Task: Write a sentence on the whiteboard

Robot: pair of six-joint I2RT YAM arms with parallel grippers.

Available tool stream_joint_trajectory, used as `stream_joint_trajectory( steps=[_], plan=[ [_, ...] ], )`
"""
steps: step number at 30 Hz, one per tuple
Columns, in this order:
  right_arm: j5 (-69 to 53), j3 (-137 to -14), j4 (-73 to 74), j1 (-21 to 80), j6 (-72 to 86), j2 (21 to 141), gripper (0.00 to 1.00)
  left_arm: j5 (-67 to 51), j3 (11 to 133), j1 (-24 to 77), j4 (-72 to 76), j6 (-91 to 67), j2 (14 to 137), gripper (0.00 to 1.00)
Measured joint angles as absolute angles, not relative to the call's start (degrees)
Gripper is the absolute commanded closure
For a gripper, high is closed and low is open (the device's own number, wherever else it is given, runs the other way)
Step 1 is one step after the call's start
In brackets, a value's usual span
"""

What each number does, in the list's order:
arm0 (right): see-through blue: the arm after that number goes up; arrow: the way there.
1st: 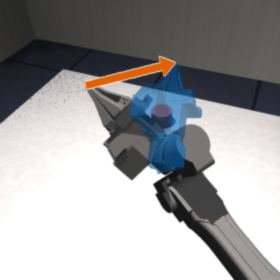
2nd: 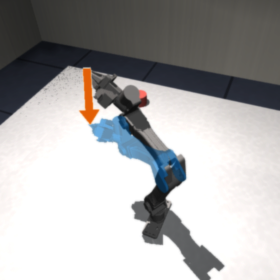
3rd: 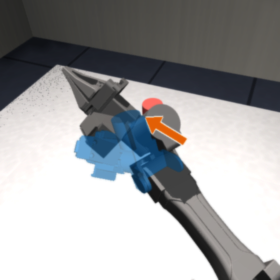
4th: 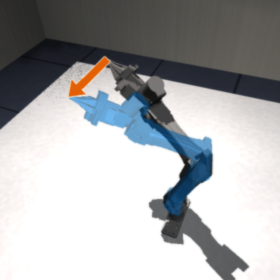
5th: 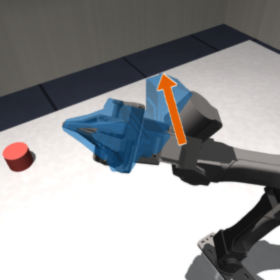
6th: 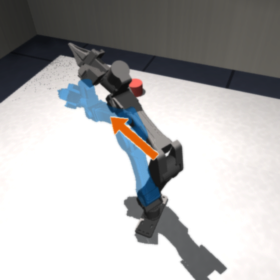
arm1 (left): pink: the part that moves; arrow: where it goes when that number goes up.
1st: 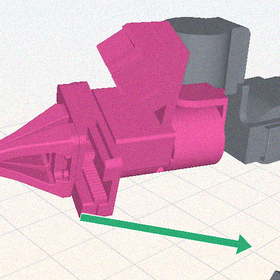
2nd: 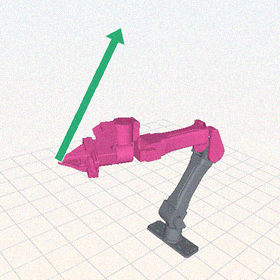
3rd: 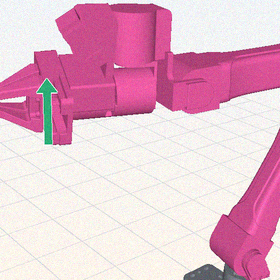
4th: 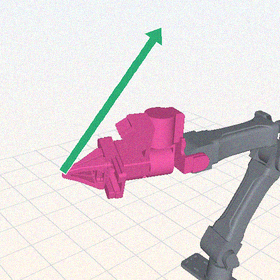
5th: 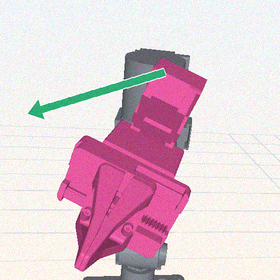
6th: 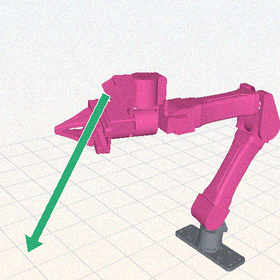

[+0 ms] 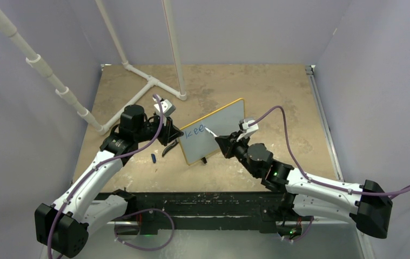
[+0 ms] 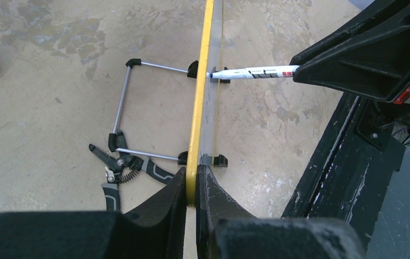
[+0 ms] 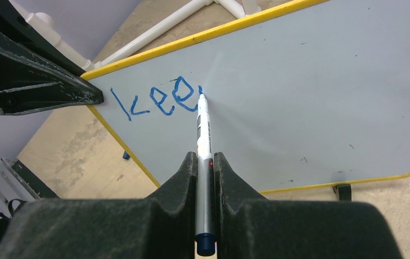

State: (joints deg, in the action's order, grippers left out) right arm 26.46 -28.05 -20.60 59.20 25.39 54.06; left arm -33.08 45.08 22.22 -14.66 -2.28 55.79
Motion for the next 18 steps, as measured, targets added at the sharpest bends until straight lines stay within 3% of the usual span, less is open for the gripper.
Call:
stream_joint_trajectory(
  steps=[18],
  plan=[
    [25.98,-27.57,-16.67,59.2,29.43,54.52,1.0,-33.01,45.08,22.22,-14.66,-2.28,55.79,1.0]
  ],
)
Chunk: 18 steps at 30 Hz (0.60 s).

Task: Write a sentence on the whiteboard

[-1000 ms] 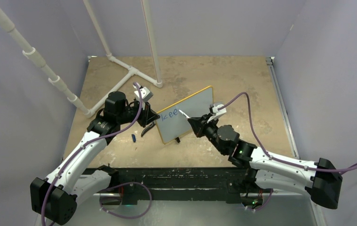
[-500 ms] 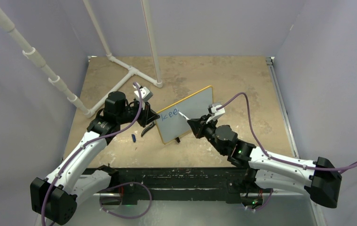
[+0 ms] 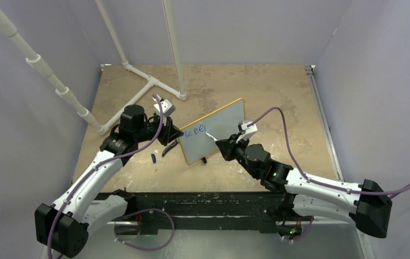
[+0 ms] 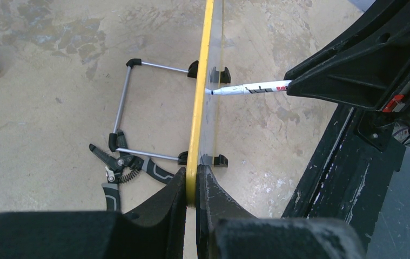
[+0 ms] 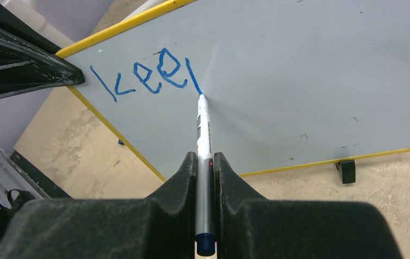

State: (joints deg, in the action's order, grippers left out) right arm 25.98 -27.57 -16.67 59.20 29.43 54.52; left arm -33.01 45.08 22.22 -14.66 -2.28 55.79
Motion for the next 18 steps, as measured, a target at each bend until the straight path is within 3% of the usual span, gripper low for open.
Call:
stream_joint_trajectory(
  steps=[18],
  plan=[
    [24.64,-26.2,-19.55,59.18,27.38,48.8,1.0,-33.23,45.08,22.22,-14.68,-2.28,55.75,1.0]
  ],
)
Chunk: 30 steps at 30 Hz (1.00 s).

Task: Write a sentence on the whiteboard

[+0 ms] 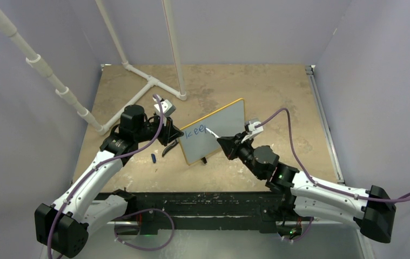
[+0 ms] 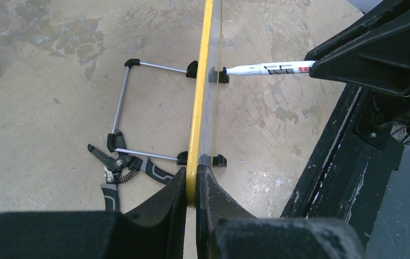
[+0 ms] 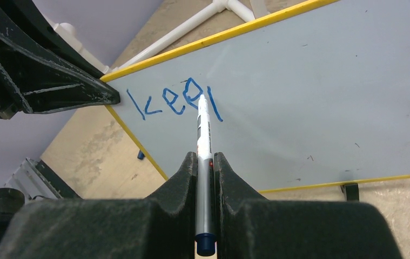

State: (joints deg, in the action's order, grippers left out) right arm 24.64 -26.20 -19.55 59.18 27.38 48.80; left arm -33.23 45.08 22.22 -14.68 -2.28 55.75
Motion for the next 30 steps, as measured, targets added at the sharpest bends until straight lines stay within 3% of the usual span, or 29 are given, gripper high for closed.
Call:
stream_joint_trajectory(
  steps=[30],
  plan=[
    [27.9,-26.2,-25.61,59.2,25.91,53.69,1.0,-33.3,45.08,22.22,-14.66,-2.28,55.75,1.0]
  ],
)
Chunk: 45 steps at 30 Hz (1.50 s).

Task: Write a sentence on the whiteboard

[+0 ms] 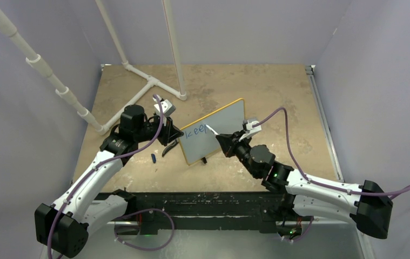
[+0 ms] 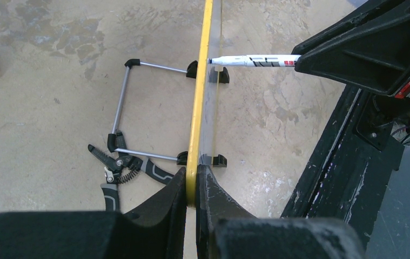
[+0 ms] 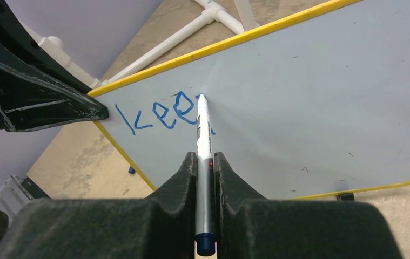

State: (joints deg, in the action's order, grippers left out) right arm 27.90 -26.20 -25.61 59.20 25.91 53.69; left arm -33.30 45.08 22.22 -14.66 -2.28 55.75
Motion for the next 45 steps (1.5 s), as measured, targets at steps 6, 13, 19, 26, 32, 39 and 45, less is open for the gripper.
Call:
stream_joint_trajectory(
  steps=[6,13,19,26,32,39,45],
  plan=[
    [29.21,-26.2,-24.67,59.2,26.83,53.56,1.0,-33.23,45.08,22.22,-14.66,-2.28,55.75,1.0],
    [29.45,-26.2,-23.88,59.2,27.46,53.6,1.0,-33.21,45.08,22.22,-14.66,-2.28,55.75,1.0],
    [29.23,-26.2,-23.55,59.2,27.64,53.67,1.0,-33.23,45.08,22.22,-14.68,-2.28,55.75,1.0],
    [28.38,-26.09,-23.55,59.2,27.64,53.67,1.0,-33.23,45.08,22.2,-14.68,-2.28,55.75,1.0],
    [26.92,-25.87,-23.62,59.2,27.53,53.69,1.0,-33.28,45.08,22.22,-14.68,-2.28,55.75,1.0],
    [25.98,-25.58,-23.64,59.2,27.46,53.6,1.0,-33.3,45.08,22.22,-14.66,-2.28,55.75,1.0],
    [26.0,-24.36,-23.44,59.18,27.44,50.98,1.0,-33.3,45.08,22.22,-14.66,-2.31,55.75,0.85]
  ],
)
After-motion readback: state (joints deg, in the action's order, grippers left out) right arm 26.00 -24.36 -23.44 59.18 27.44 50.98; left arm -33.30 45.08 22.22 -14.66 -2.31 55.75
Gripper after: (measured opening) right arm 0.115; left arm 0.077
